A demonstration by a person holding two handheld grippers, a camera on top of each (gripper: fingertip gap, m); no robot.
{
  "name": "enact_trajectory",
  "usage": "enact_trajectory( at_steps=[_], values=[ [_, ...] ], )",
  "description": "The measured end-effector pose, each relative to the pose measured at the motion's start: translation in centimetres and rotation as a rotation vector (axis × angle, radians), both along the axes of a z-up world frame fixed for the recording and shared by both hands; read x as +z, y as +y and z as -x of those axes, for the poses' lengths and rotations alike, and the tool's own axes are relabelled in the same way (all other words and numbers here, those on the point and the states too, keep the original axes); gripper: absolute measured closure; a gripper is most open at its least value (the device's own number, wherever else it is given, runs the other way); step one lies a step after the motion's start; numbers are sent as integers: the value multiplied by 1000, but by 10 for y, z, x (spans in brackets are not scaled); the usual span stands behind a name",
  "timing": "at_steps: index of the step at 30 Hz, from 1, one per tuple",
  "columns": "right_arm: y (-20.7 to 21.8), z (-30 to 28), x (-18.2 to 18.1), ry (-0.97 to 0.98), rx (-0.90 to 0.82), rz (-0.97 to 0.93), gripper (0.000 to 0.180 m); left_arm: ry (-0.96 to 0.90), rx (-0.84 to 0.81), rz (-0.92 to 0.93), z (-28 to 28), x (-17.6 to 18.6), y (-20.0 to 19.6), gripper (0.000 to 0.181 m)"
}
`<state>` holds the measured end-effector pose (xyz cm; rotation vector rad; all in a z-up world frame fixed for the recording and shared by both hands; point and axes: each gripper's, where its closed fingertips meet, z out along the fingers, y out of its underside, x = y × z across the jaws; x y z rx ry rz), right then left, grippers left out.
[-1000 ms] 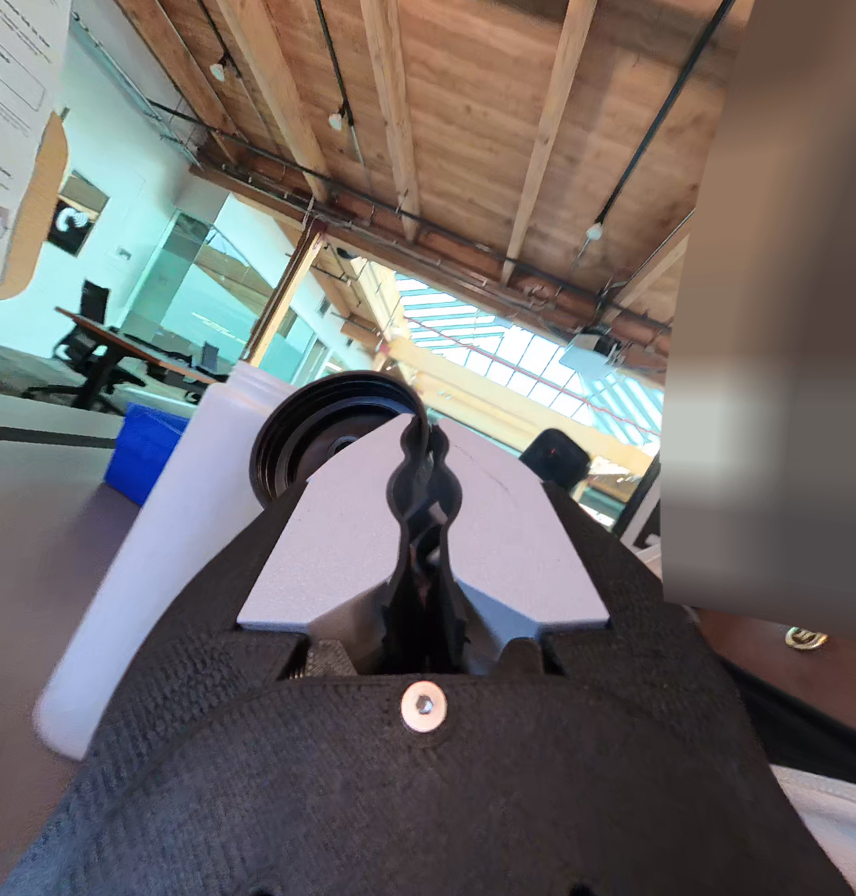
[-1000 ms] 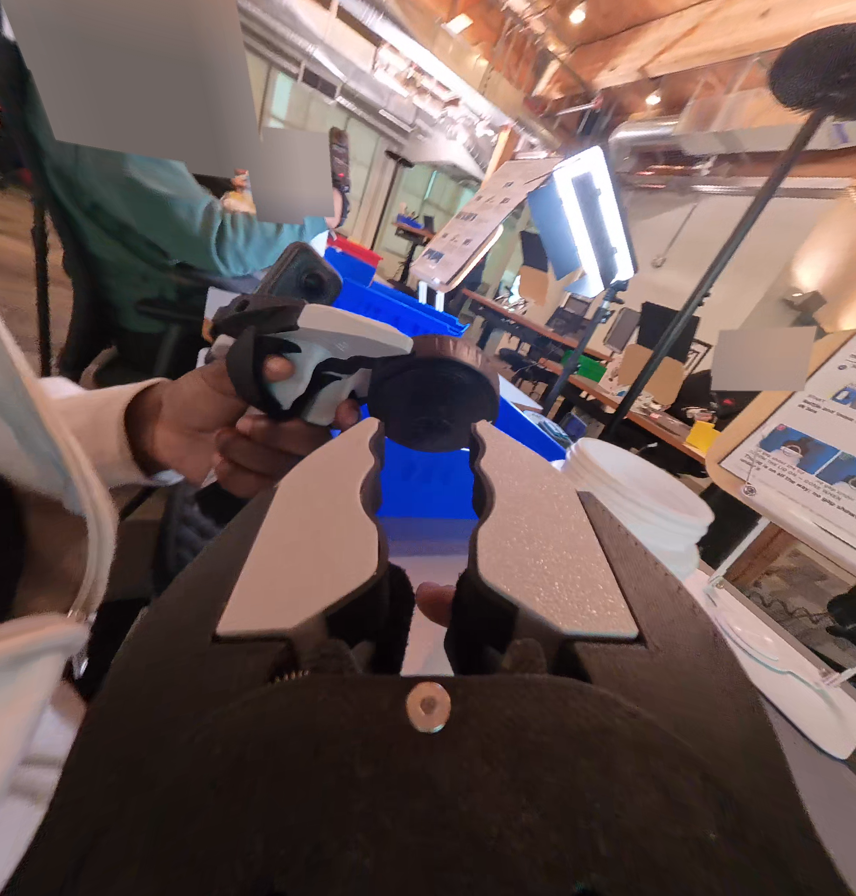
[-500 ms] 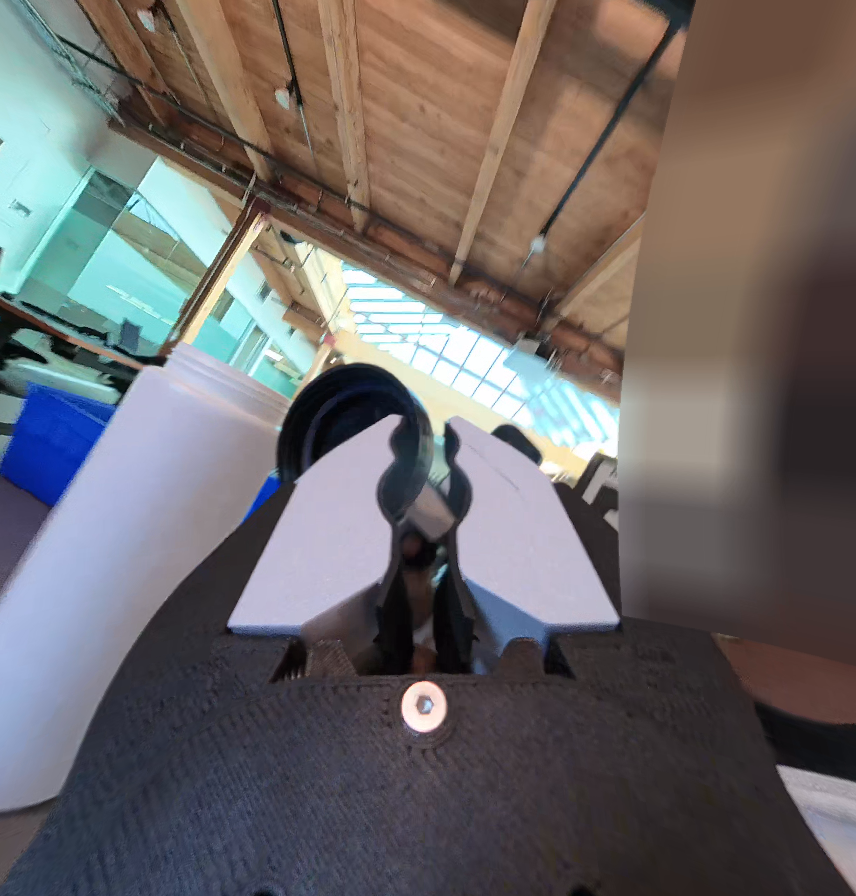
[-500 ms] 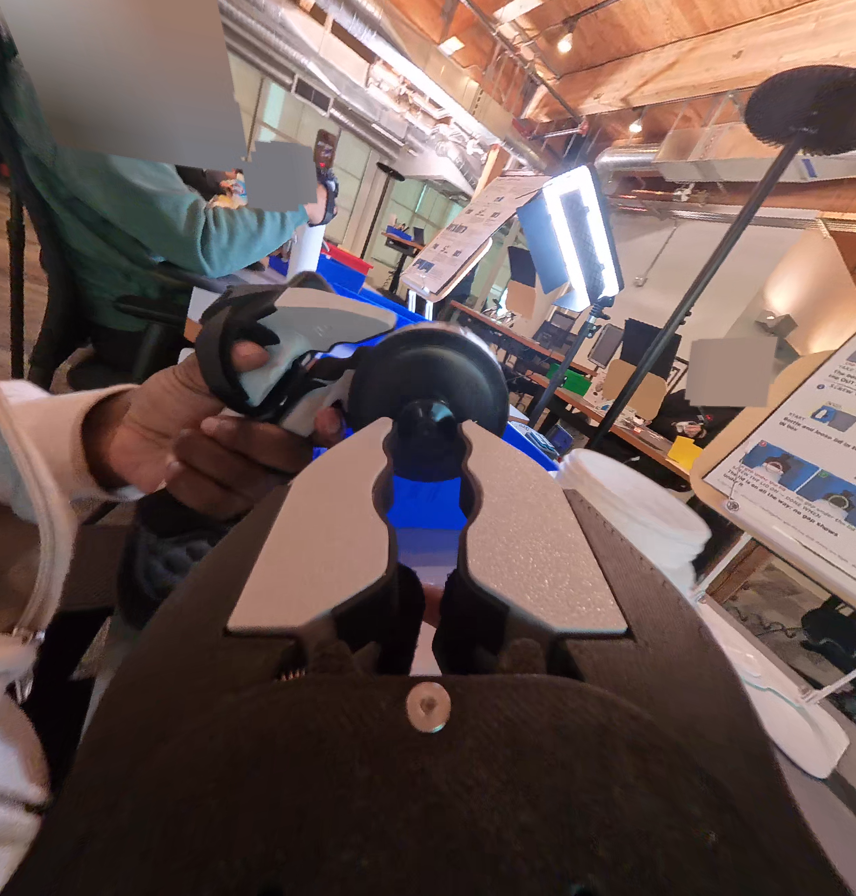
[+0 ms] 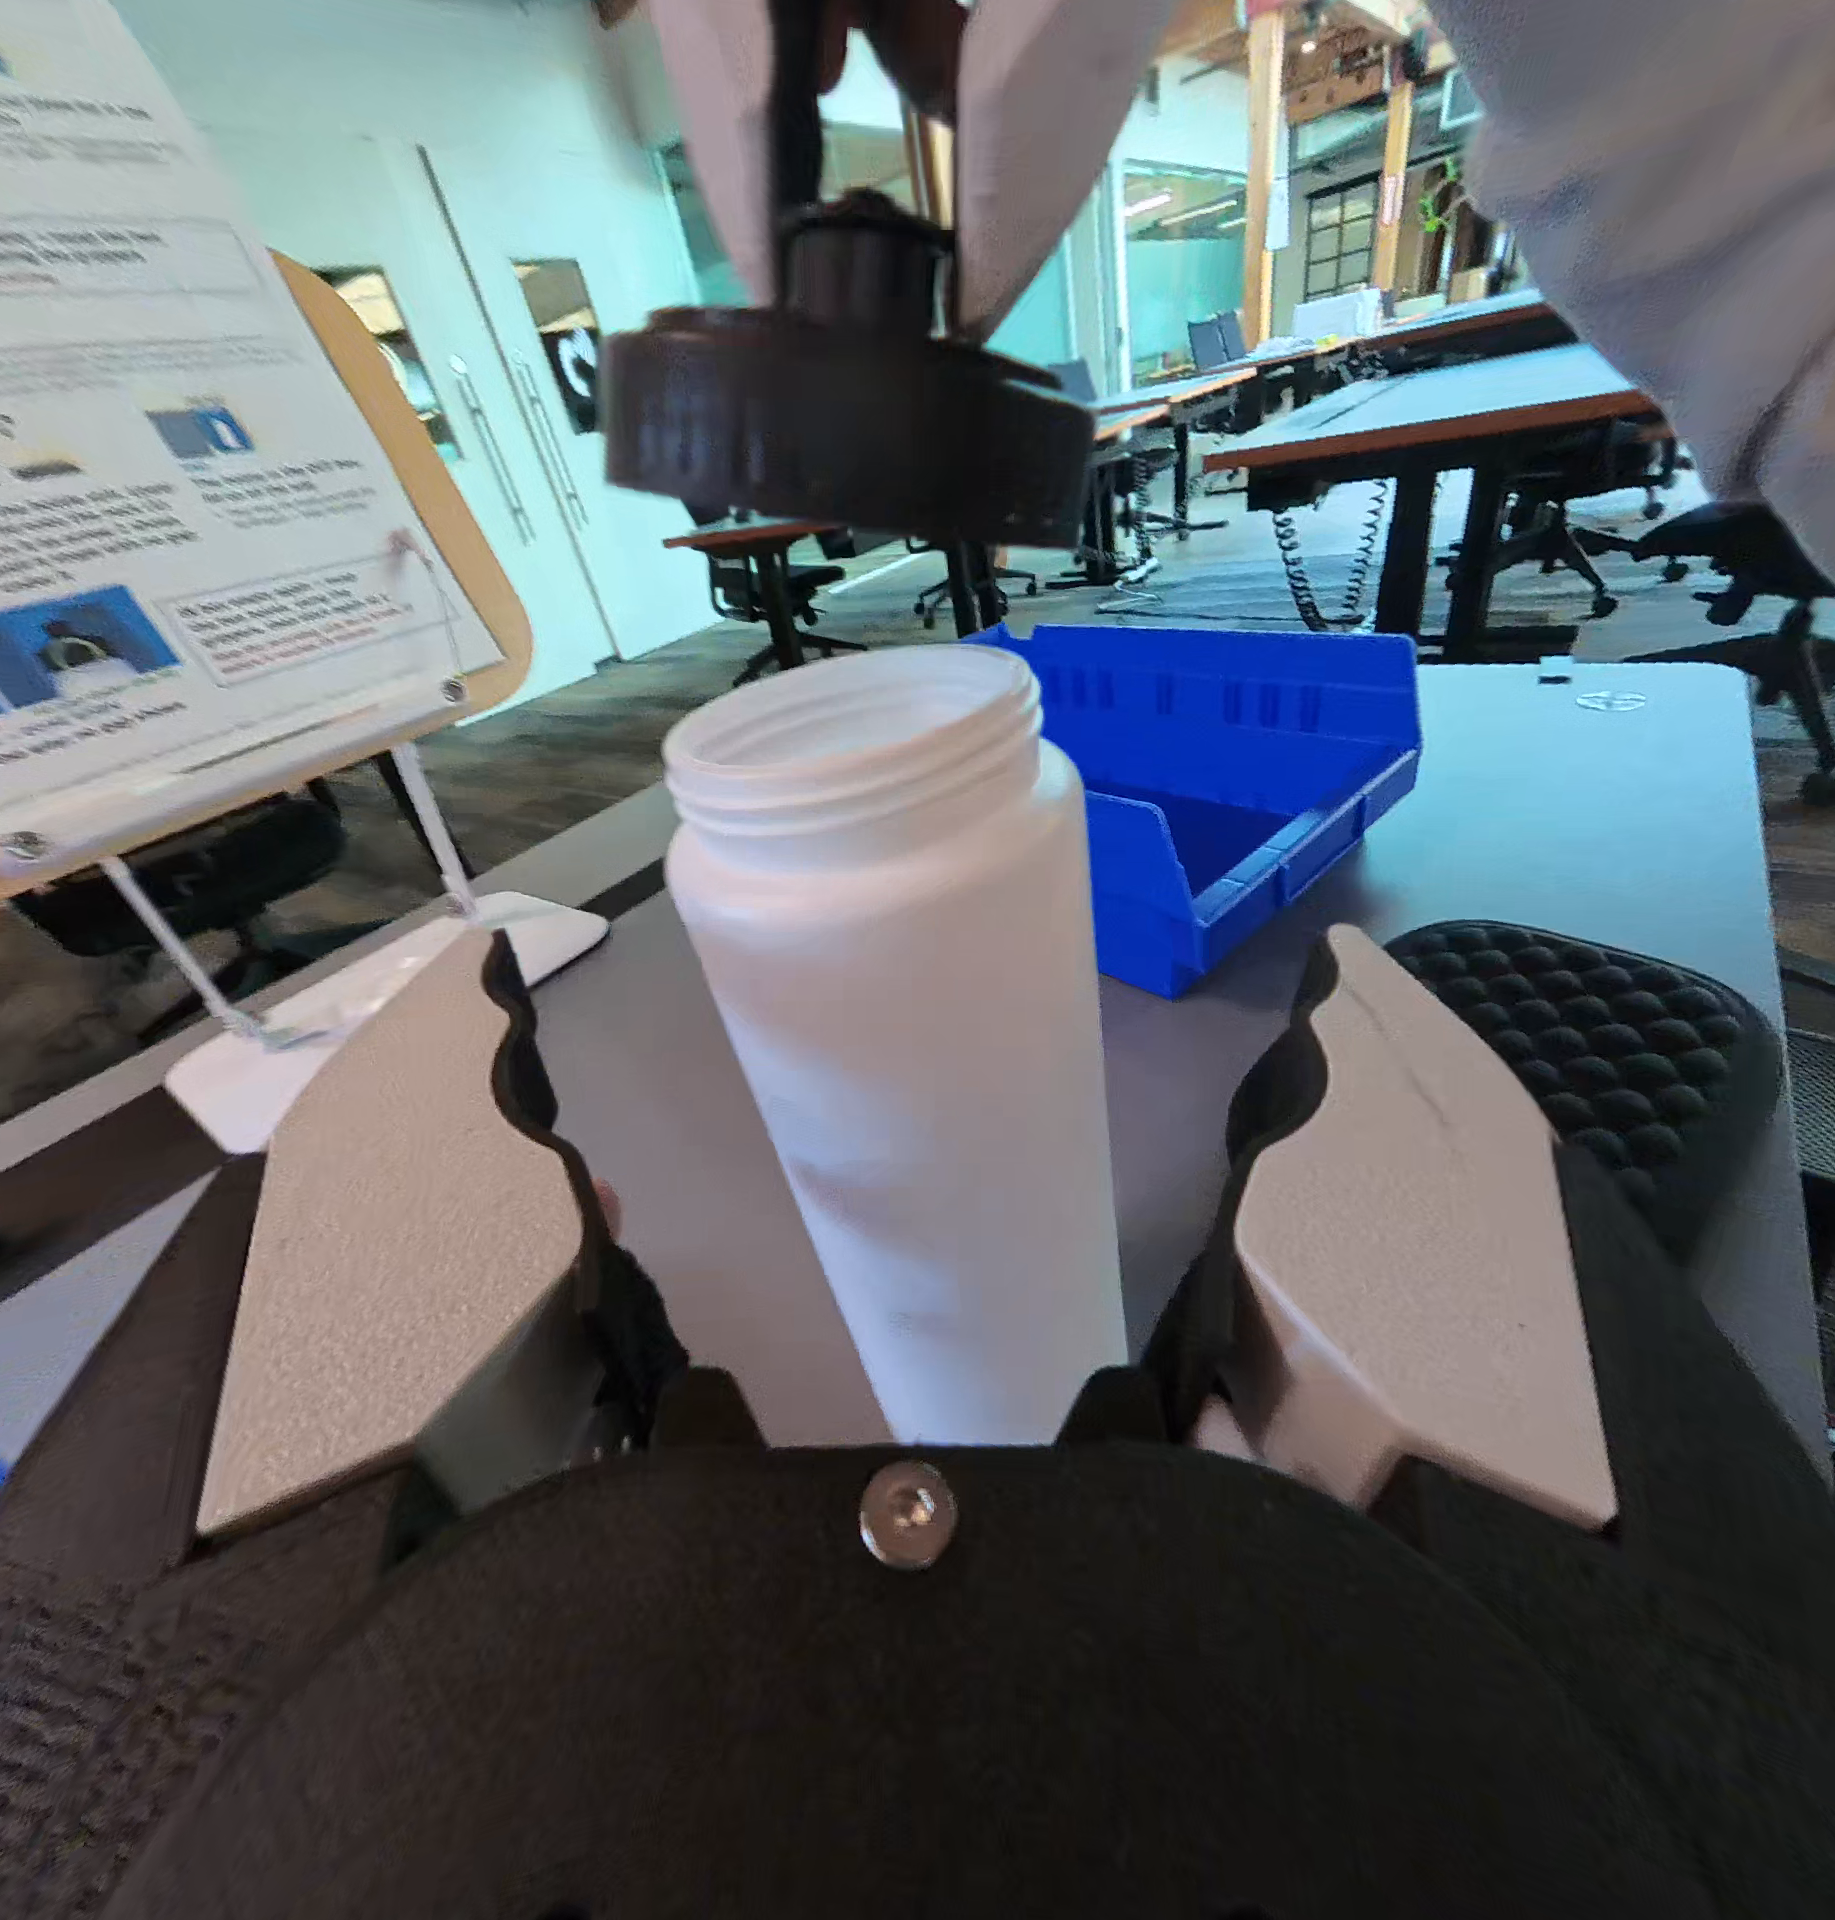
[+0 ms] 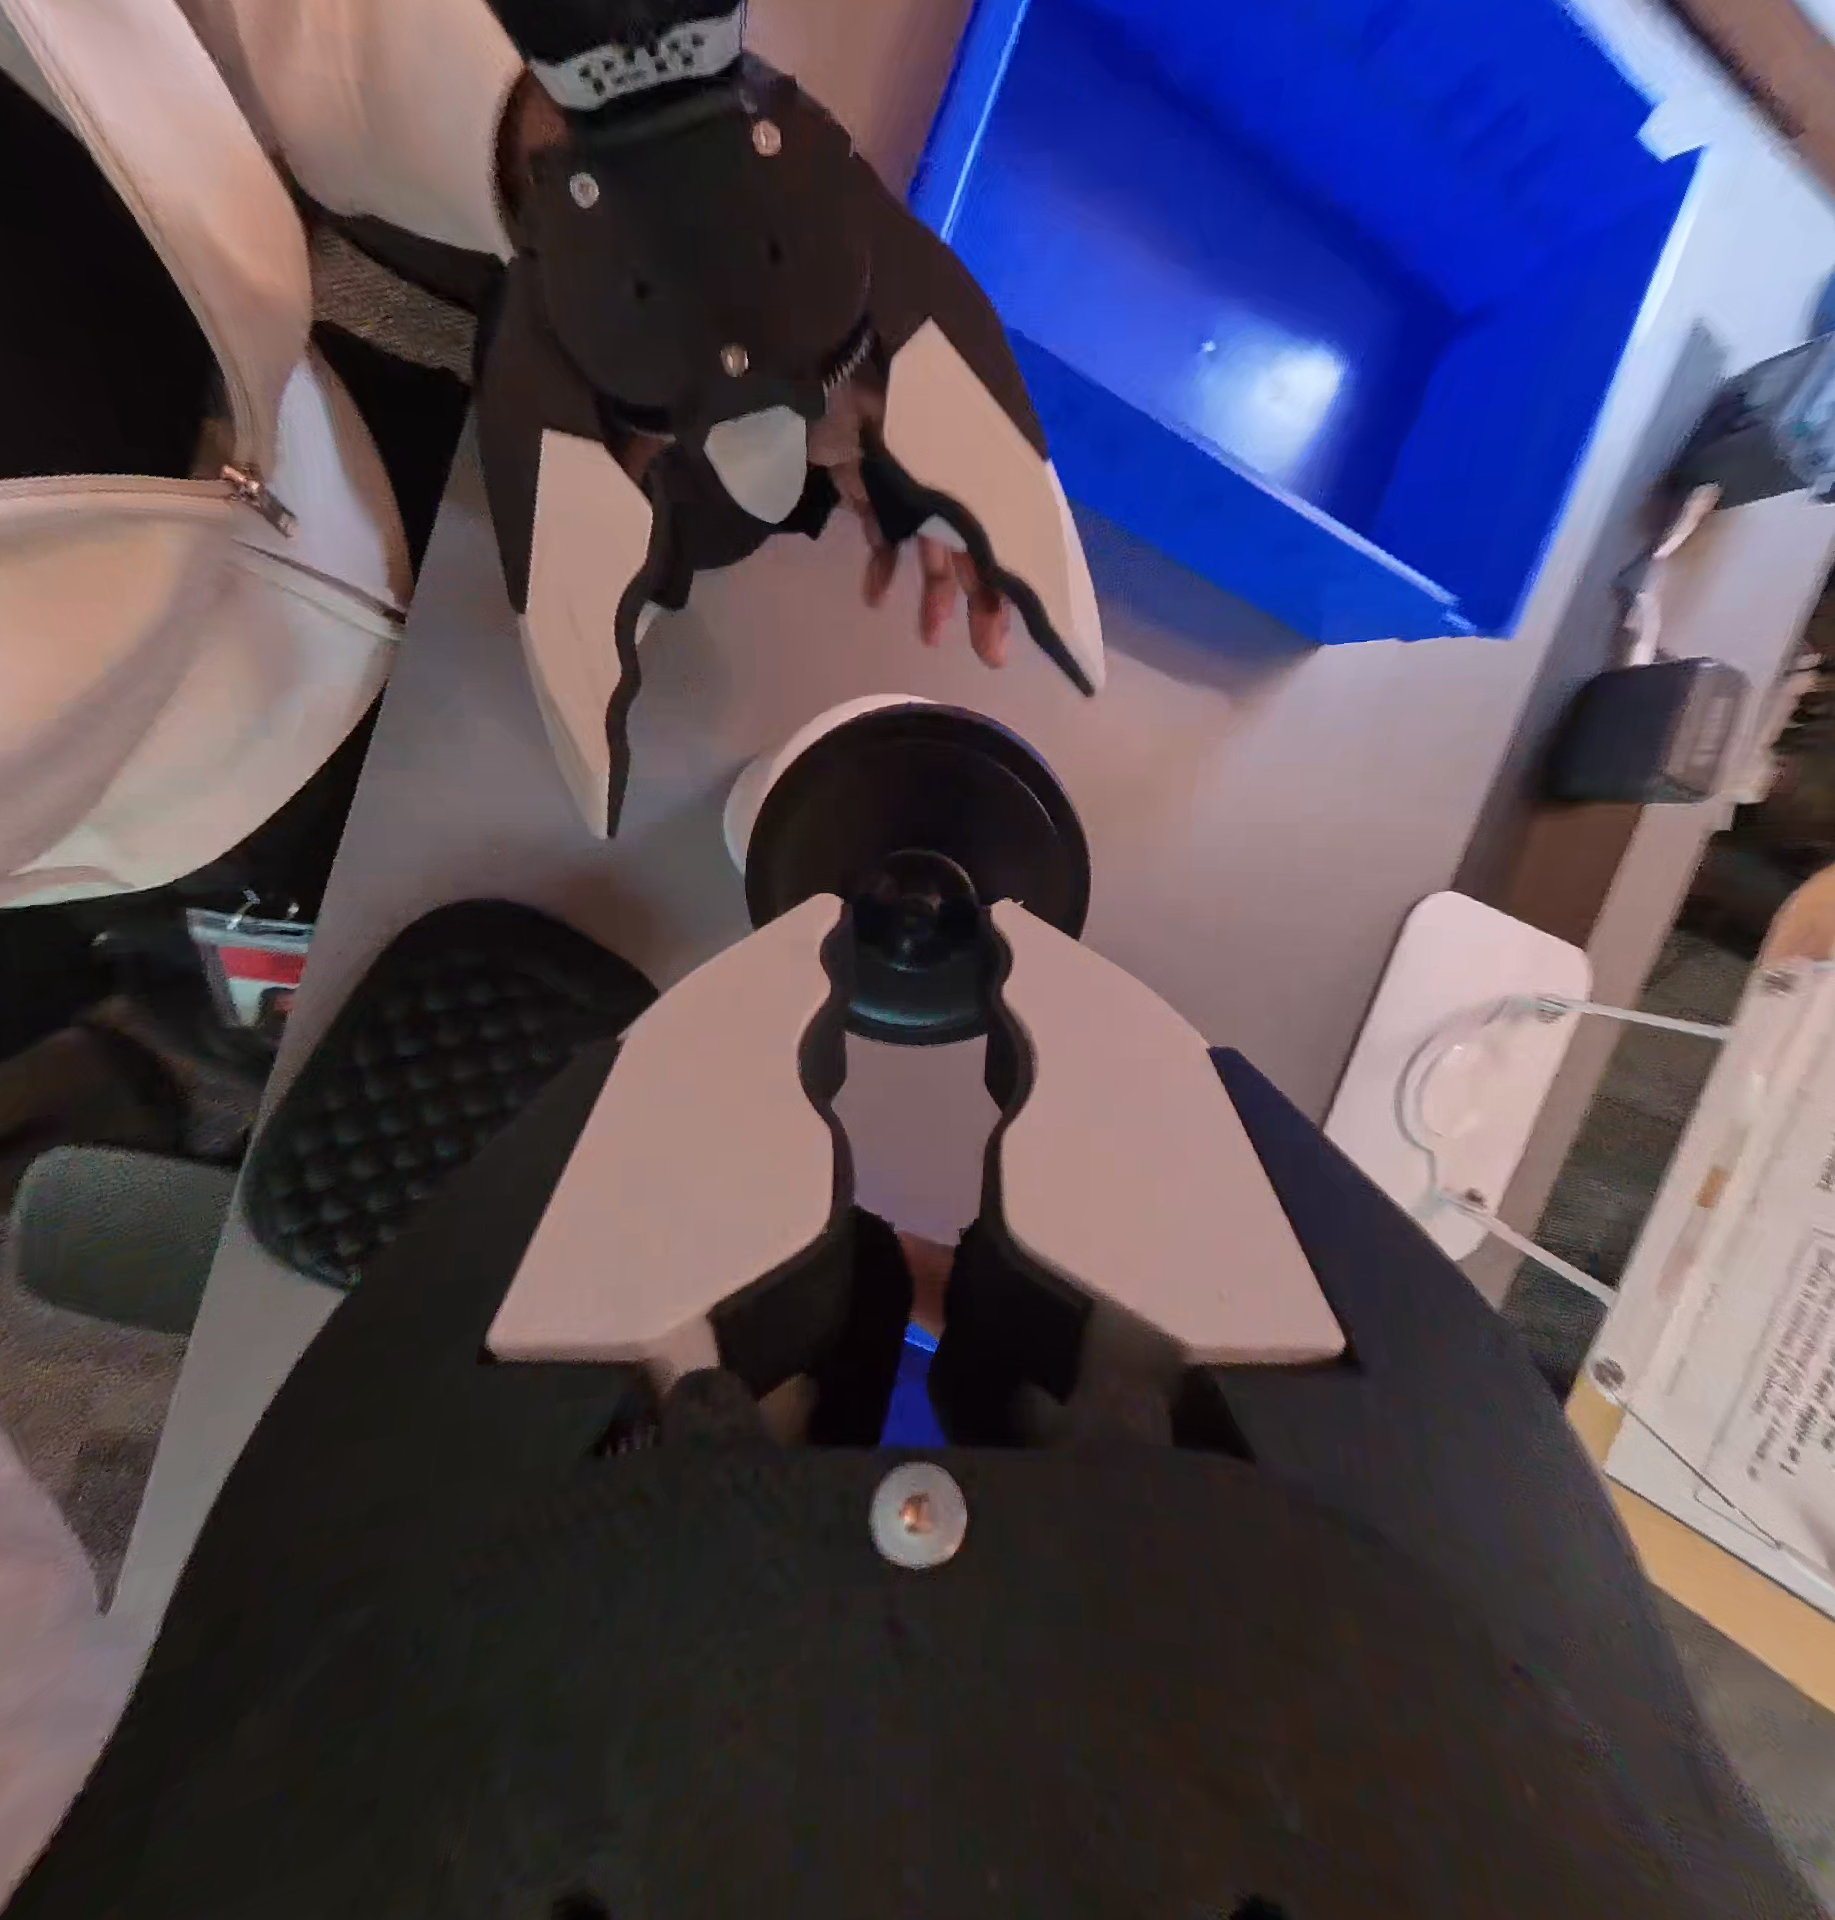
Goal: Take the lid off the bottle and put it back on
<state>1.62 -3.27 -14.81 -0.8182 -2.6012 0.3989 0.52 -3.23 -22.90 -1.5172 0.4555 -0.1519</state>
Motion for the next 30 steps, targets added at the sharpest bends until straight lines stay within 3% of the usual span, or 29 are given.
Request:
enact_trajectory(
  at_steps=[7, 11, 14, 22, 24, 27, 30],
  values=[
    [1, 10, -21, -205, 12, 0, 158, -7, -57, 19, -17, -12, 16, 48],
    [2, 11, -32, -261, 0, -25, 157, -31, -48, 21, -20, -21, 29, 61],
    [0, 10, -33, -278, -11, -3, 157, -65, -17, -11, -13, -20, 32, 85],
    [0, 8, -35, -249, -169, 72, 157, -115, -33, -20, -15, -20, 29, 89],
    [-1, 6, -33, -189, -139, 67, 154, -108, -47, -26, -18, -20, 27, 90],
    [-5, 9, -26, 13, -90, 182, 103, -125, -64, -29, -19, -20, 25, 91],
    [0, 14, -24, 240, -134, 439, 77, -131, -83, -36, -19, -20, 24, 91]
  ],
)
